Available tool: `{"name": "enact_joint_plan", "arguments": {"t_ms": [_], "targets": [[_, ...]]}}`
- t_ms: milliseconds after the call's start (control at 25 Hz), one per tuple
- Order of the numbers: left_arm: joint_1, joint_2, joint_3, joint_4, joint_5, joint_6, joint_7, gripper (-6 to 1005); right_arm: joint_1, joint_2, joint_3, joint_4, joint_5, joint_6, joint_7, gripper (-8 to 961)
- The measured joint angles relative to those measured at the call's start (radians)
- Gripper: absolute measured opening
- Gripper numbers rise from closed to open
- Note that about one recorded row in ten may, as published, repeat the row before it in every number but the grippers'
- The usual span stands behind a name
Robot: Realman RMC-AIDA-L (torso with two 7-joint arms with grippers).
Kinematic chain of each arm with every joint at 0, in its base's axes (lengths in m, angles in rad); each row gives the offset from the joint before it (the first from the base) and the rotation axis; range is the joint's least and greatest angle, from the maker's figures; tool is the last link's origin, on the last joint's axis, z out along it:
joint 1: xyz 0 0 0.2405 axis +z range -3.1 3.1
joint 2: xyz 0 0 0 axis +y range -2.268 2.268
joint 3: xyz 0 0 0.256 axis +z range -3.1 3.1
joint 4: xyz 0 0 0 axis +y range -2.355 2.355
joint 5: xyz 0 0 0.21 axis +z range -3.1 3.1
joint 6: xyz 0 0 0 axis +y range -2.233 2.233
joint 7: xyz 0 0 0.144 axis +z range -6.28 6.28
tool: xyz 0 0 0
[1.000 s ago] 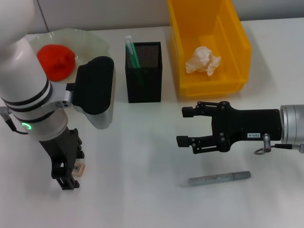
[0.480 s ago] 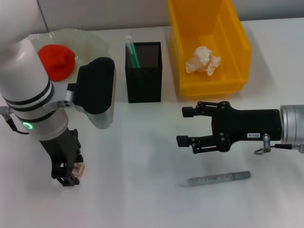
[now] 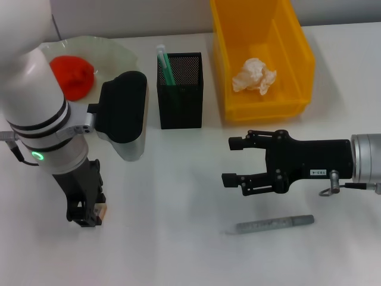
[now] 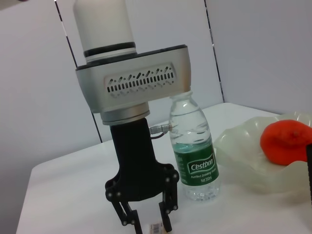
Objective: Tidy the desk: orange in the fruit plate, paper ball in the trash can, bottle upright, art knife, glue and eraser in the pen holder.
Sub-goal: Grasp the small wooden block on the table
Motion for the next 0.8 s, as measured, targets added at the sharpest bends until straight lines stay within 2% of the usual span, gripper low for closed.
{"name": "enact_joint_plan", "arguments": {"t_ms": [800], "targets": [[0.001,0.0,0.028,-0.009,0.024,-0.023,0.008,535,0.001,0.0,0.0,0.008,-0.002,-0.005,0.0,840]]}}
